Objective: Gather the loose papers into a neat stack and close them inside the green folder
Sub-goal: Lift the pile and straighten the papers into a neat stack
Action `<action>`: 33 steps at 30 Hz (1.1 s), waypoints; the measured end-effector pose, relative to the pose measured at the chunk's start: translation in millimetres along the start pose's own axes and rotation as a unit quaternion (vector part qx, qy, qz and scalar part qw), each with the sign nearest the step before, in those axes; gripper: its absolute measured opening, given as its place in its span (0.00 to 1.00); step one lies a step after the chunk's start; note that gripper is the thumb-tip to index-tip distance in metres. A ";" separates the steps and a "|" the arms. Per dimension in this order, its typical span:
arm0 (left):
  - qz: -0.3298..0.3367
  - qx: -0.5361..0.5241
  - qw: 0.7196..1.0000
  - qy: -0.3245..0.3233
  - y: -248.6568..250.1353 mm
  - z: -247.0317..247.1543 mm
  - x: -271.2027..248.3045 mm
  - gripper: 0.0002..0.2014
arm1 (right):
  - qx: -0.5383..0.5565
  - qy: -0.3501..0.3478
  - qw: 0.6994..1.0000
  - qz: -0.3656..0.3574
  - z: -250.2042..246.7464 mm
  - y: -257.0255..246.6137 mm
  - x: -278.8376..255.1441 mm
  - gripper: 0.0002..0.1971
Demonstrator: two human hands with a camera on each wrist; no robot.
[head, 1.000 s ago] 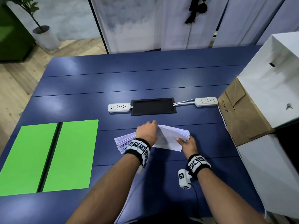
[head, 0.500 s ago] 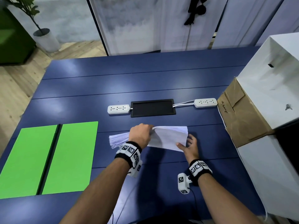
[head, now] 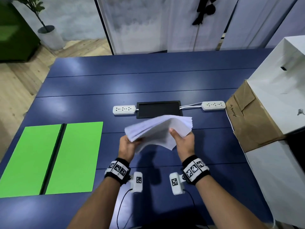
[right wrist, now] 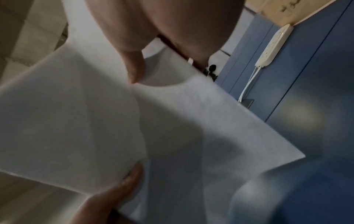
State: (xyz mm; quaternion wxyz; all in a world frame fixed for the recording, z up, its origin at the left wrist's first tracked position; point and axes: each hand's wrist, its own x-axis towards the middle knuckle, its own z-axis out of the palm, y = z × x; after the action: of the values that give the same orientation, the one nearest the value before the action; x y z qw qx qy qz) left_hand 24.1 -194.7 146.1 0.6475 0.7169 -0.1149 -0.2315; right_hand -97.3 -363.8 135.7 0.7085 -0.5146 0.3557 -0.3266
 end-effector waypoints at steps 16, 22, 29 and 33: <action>-0.037 -0.040 0.998 0.004 -13.6 -11.5 1.0 0.20 | -0.085 -0.082 0.989 0.092 -12.6 39.9 2.2 0.23; 0.029 -0.088 0.996 0.000 9.8 -12.3 -2.1 0.24 | -0.042 -0.094 0.993 0.055 -7.1 16.4 3.9 0.23; 0.068 -0.143 0.984 0.083 33.4 7.0 -5.6 0.12 | 0.000 -0.100 0.995 -0.023 5.3 -5.6 -10.0 0.19; 0.057 -0.139 0.983 0.106 38.6 14.9 -1.3 0.15 | 0.010 -0.041 0.997 -0.065 10.6 -11.2 -10.5 0.26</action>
State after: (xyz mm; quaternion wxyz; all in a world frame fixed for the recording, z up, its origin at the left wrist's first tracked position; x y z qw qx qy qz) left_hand 21.0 -212.3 183.3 0.7617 0.6324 -0.0533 -0.1306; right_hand -95.1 -352.7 150.6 0.7049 -0.5424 0.2885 -0.3546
